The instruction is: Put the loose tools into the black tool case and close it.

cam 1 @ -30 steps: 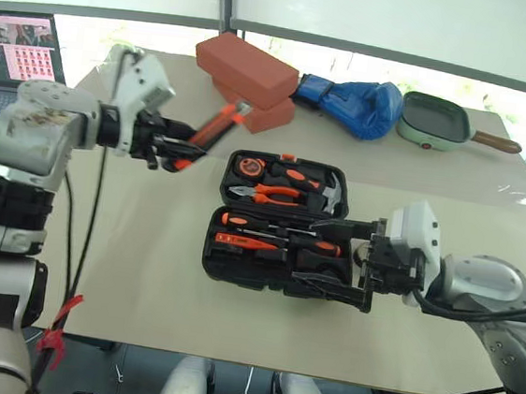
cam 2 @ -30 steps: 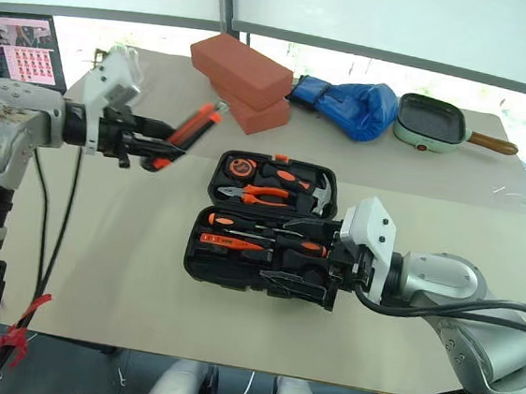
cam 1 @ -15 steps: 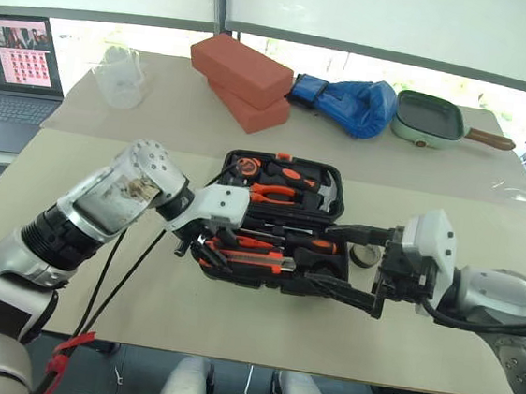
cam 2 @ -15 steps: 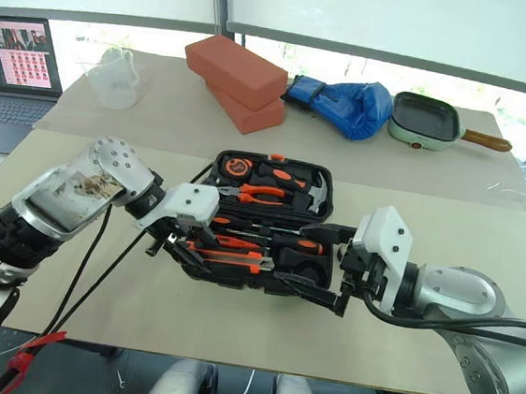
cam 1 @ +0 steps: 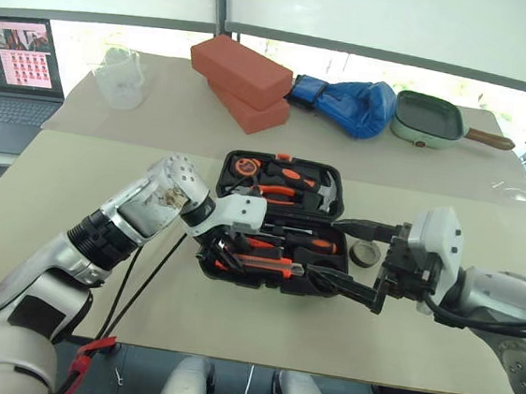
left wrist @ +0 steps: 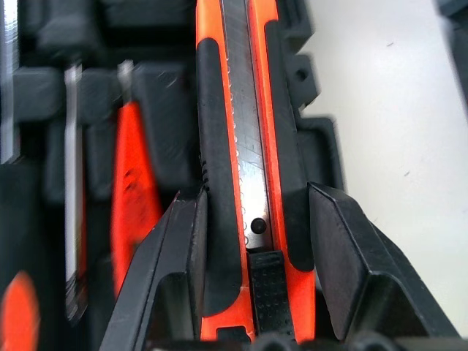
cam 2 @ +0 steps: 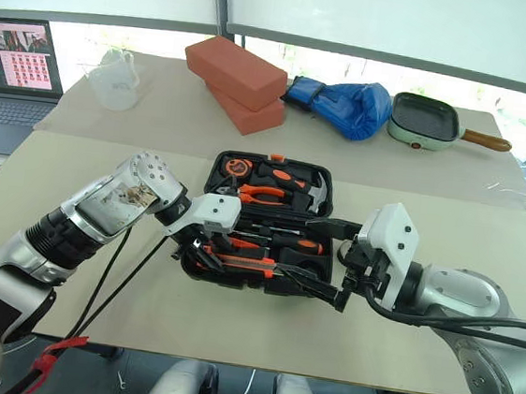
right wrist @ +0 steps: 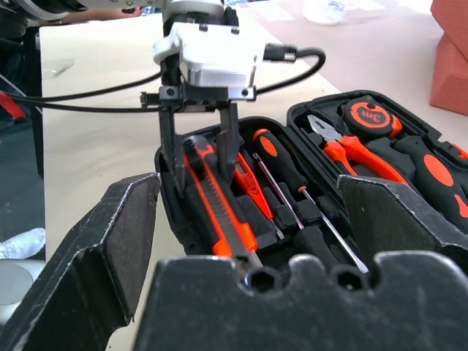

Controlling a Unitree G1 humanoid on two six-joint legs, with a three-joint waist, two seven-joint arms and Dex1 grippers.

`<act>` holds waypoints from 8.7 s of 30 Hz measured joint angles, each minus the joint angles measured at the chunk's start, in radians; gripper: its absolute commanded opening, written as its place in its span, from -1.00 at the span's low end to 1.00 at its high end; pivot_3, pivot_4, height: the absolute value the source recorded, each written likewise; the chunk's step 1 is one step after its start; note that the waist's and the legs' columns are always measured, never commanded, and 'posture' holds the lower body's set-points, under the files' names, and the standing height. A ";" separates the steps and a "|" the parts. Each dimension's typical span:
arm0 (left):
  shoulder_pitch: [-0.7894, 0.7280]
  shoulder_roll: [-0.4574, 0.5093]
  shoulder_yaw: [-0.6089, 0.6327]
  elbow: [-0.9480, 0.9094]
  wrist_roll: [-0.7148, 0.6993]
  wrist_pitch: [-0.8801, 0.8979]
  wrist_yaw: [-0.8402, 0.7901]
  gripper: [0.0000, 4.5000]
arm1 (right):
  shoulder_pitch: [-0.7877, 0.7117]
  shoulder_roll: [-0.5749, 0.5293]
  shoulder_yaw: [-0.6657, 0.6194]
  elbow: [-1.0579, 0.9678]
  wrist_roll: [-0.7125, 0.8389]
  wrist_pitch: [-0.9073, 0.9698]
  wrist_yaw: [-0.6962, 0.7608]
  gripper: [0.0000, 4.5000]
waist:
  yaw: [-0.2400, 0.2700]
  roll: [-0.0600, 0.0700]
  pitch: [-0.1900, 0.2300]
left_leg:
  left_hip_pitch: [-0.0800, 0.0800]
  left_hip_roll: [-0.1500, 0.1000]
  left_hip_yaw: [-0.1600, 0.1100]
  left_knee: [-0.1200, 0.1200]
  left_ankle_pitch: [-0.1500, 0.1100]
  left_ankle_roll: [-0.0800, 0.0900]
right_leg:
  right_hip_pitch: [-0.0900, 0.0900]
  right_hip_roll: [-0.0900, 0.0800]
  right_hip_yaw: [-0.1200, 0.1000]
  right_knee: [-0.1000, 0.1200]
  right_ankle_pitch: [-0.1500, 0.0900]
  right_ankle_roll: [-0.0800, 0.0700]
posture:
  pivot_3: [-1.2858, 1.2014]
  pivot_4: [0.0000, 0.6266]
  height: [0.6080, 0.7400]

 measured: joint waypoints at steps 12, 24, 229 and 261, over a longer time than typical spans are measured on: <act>-0.002 0.006 -0.012 -0.026 0.032 0.014 -0.005 0.27 | -0.016 0.026 0.003 0.014 0.010 0.000 -0.019 1.00 | -0.003 0.000 0.000 | 0.000 0.000 0.000 0.000 0.000 0.000 | 0.000 0.000 0.000 0.000 0.000 0.000 | 0.03 -0.52 0.98; -0.037 0.119 0.139 -0.103 -0.123 0.209 -0.076 0.86 | -0.011 0.026 0.006 0.022 0.003 0.000 0.004 1.00 | -0.002 0.000 0.000 | 0.000 0.001 0.000 0.000 0.000 0.000 | 0.000 -0.001 0.000 0.000 0.000 0.000 | 0.03 -0.52 0.98; 0.233 -0.054 0.754 0.086 -0.514 0.600 0.758 0.99 | -0.479 0.136 0.124 0.822 -0.390 0.245 0.136 0.87 | -0.023 0.008 -0.002 | 0.005 -0.002 0.003 -0.008 0.002 -0.004 | -0.001 -0.002 0.003 0.001 -0.001 -0.001 | 0.03 -0.52 0.98; 0.208 -0.114 0.689 0.176 -0.450 0.527 0.810 -1.00 | -0.584 0.220 0.192 0.915 -0.424 0.308 0.051 -0.10 | -0.019 0.009 -0.003 | 0.003 -0.001 0.001 -0.008 0.002 -0.004 | -0.001 -0.003 0.002 0.002 0.000 -0.001 | 0.03 -0.52 0.98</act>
